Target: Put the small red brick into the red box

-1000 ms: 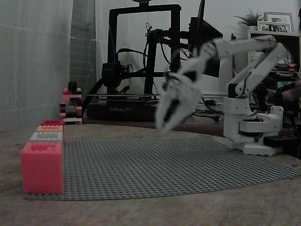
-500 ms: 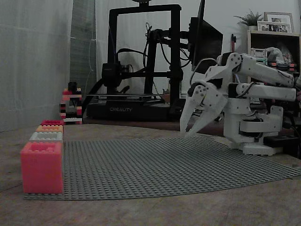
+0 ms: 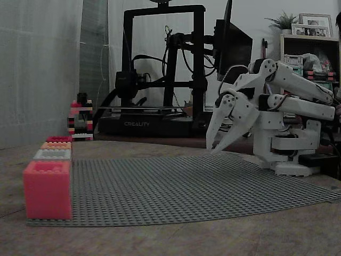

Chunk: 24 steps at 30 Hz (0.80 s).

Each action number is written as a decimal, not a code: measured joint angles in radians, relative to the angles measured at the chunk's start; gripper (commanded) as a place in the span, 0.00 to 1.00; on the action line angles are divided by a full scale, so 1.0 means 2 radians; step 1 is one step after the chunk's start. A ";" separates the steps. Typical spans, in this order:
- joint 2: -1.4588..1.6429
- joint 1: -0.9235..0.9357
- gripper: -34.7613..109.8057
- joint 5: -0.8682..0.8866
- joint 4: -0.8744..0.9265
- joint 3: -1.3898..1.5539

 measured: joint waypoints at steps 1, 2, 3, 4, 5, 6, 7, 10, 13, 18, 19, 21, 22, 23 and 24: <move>0.000 0.002 0.24 0.000 0.000 0.000; 0.000 0.003 0.24 0.001 0.000 0.000; 0.000 0.003 0.24 0.004 -0.001 0.000; 0.001 0.004 0.24 0.006 -0.001 0.000; 0.001 0.008 0.24 0.007 -0.001 0.000; 0.001 0.015 0.24 0.008 -0.001 0.000; 0.001 0.021 0.24 0.008 -0.001 0.000; 0.001 0.027 0.24 0.008 -0.001 0.000; 0.001 0.028 0.24 0.008 -0.001 0.000; 0.001 0.033 0.24 0.008 -0.001 0.000; 0.001 0.035 0.24 0.008 -0.001 0.000; 0.001 0.037 0.24 0.008 -0.001 0.000; 0.001 0.037 0.24 0.008 -0.001 0.000; 0.001 0.037 0.24 0.008 -0.001 0.000; 0.001 0.038 0.24 0.008 -0.001 0.000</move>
